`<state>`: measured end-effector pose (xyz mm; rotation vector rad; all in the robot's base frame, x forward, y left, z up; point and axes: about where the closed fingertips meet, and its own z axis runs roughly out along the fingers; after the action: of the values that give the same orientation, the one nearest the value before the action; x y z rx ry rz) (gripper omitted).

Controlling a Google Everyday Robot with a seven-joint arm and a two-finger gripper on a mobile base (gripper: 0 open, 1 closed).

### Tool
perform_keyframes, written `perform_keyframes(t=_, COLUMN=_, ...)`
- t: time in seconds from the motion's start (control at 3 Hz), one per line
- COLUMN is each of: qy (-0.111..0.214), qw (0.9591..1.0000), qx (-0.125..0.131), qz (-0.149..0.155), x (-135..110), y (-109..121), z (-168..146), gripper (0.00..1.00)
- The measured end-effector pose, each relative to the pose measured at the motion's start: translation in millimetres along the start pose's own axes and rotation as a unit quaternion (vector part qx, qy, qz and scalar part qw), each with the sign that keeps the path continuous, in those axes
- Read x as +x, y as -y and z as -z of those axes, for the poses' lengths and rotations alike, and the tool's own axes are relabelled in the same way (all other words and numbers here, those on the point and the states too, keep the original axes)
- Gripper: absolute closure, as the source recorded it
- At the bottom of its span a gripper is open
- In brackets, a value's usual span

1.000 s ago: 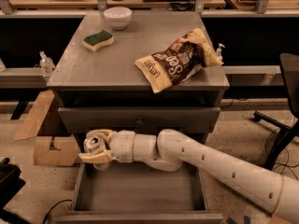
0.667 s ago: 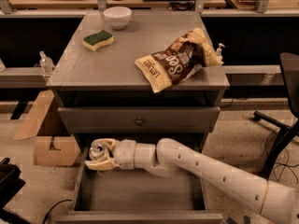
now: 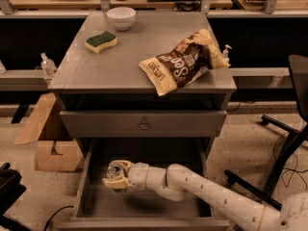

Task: Place 7up can into middle drawer

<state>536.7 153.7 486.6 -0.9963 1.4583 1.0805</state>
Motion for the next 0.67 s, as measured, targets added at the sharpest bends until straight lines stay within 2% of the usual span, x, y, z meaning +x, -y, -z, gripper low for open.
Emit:
perform_keyframes(t=0.33, qy=-0.007, qw=0.9998, qx=0.013, qz=-0.016, x=34.3, y=13.6, z=-3.0, gripper=1.0)
perform_keyframes(t=0.67, qy=-0.006, qw=0.9998, qx=0.011, qz=-0.016, x=33.1, y=12.0, z=-4.9, gripper=0.73)
